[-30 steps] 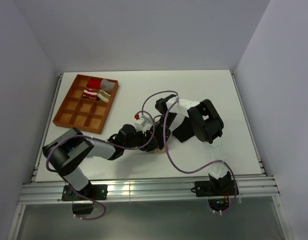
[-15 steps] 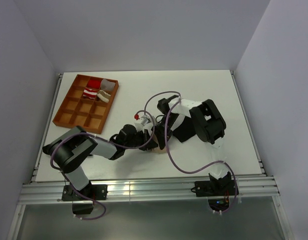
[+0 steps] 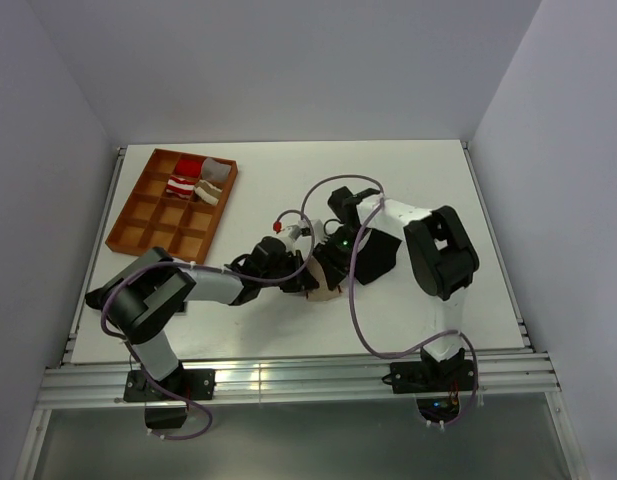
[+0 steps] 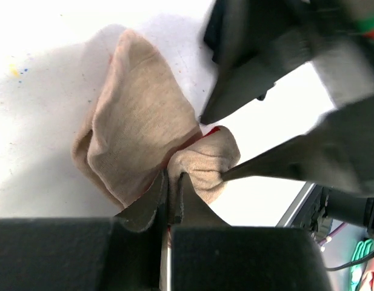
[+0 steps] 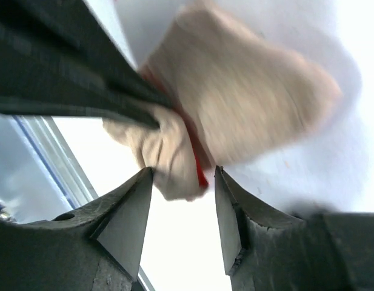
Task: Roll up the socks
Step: Roll the sock at the center of the board.
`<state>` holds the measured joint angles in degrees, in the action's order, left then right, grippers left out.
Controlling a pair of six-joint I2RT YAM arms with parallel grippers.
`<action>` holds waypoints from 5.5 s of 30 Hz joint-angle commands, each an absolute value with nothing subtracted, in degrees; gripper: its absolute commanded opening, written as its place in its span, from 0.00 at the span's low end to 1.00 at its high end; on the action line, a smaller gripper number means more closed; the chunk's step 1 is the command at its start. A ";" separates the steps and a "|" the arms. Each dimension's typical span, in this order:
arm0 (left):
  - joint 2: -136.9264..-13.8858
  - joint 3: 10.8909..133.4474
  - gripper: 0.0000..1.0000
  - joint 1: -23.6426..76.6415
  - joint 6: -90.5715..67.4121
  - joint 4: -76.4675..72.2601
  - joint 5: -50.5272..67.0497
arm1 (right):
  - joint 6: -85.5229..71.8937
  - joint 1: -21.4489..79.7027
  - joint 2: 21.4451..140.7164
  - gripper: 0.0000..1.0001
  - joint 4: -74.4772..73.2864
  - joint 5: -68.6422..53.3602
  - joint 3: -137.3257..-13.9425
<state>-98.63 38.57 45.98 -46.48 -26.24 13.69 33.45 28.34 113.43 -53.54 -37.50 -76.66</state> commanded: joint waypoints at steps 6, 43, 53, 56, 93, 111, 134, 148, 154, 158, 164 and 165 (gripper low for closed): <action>-100.64 38.94 0.00 46.14 -48.07 -15.99 10.46 | 36.03 24.88 102.84 0.54 -49.41 -35.95 -72.87; -106.52 36.74 0.00 39.20 -44.12 -14.86 35.86 | 46.14 47.11 77.26 0.60 -19.96 -22.51 -43.24; -106.35 37.88 0.00 39.02 -43.86 -13.45 36.47 | 45.79 50.97 80.42 0.56 -17.67 -17.84 -41.23; -106.52 38.14 0.00 38.94 -43.68 -12.75 36.30 | 45.09 51.76 79.89 0.56 -17.40 -17.40 -40.35; -91.85 35.86 0.25 37.09 -46.32 -21.97 29.45 | 42.80 45.71 94.12 0.15 -35.15 -25.92 -52.82; -69.00 18.11 0.28 37.00 -47.81 -30.84 13.71 | 49.04 35.34 113.45 0.15 -59.22 -39.81 -76.01; -81.03 31.46 0.41 46.32 -25.75 -26.80 10.27 | 54.84 31.90 131.40 0.15 -78.75 -45.18 -94.66; -90.79 33.05 0.52 46.49 -26.45 -33.75 21.79 | 50.63 30.76 130.96 0.17 -73.75 -42.63 -91.58; -93.42 33.14 0.50 46.41 -27.33 -34.19 22.24 | 49.22 30.41 130.52 0.17 -71.64 -41.75 -90.44; -94.83 33.13 0.42 46.58 -29.35 -33.66 21.36 | 46.42 30.41 129.29 0.17 -68.65 -40.43 -88.78; -96.68 34.62 0.14 48.07 -32.69 -27.96 17.41 | 42.11 30.41 126.13 0.22 -62.41 -37.54 -84.91; -97.11 35.50 0.09 48.42 -32.96 -26.73 16.79 | 41.58 30.41 125.08 0.23 -61.18 -37.09 -84.38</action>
